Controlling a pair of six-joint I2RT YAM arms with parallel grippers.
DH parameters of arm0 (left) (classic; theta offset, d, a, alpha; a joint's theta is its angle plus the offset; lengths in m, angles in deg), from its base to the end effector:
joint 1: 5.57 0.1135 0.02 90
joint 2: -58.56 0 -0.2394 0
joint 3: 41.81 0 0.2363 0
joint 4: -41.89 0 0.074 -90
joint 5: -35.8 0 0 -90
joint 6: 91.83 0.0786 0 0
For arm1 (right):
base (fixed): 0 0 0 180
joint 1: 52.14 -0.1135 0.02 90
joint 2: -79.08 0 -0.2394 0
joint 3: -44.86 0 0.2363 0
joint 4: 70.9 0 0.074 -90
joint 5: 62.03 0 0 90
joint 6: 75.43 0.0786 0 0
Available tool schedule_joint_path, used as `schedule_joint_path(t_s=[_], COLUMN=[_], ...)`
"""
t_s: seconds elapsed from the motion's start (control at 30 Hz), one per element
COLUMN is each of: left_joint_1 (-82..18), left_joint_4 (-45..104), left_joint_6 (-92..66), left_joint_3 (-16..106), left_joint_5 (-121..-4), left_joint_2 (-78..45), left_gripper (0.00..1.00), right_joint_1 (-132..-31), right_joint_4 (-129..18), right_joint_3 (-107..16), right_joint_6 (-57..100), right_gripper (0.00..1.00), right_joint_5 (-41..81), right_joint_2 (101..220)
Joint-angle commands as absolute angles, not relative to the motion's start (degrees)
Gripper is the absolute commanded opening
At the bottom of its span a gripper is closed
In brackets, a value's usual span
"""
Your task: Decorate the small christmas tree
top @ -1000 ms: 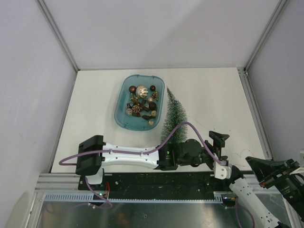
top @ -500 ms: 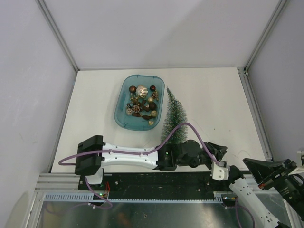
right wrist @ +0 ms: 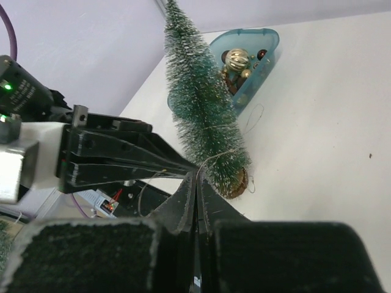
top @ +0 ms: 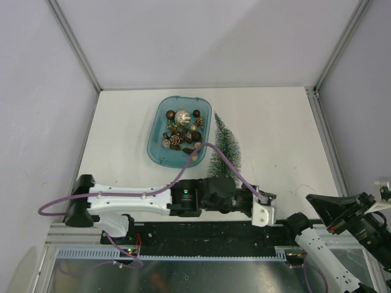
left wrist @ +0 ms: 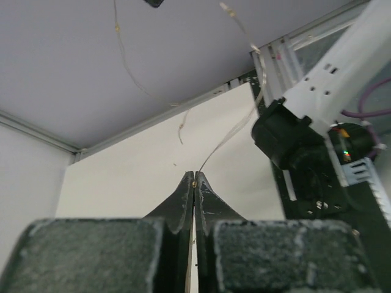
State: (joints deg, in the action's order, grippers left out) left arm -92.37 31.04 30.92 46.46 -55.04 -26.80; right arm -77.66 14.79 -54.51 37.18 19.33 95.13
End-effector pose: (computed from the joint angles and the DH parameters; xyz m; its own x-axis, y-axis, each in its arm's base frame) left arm 0.0205 -0.3872 0.3430 0.5340 0.1383 -0.8341 0.8445 -0.0399 0.5341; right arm -0.0331 -0.0027 0.4081 -0.2503 0.3017 -0.9200 -0.5039 0.7708 0.3899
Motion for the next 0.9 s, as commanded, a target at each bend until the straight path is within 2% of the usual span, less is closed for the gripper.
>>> schedule_joint_path(t_s=[0.0,0.3,0.47,0.87], left_joint_1=[-92.6,-87.9,-84.1,-75.6], left_joint_4=[20.7,6.6,4.7,4.6], left_joint_6=[21.5,16.3,16.5,13.1], left_joint_3=[46.5,45.9,39.9,31.4], left_joint_5=[-59.8,-75.5,-81.5,-87.4], left_joint_2=[-19.5,-7.5,1.5,14.7], left_gripper=[0.0,0.0,0.0,0.0], right_joint_1=[-77.4,-77.3,-76.0,-57.1], right_joint_4=[8.5,-0.9,-5.8,-19.8], right_joint_3=[-54.1,-54.2,-54.2,-55.1], right_joint_6=[35.0,33.4,32.8,36.4], right_gripper=[0.0,0.0,0.0,0.0], right_joint_5=[15.8,12.0,10.2,-8.8], right_joint_2=[98.7,104.2,108.8,118.3])
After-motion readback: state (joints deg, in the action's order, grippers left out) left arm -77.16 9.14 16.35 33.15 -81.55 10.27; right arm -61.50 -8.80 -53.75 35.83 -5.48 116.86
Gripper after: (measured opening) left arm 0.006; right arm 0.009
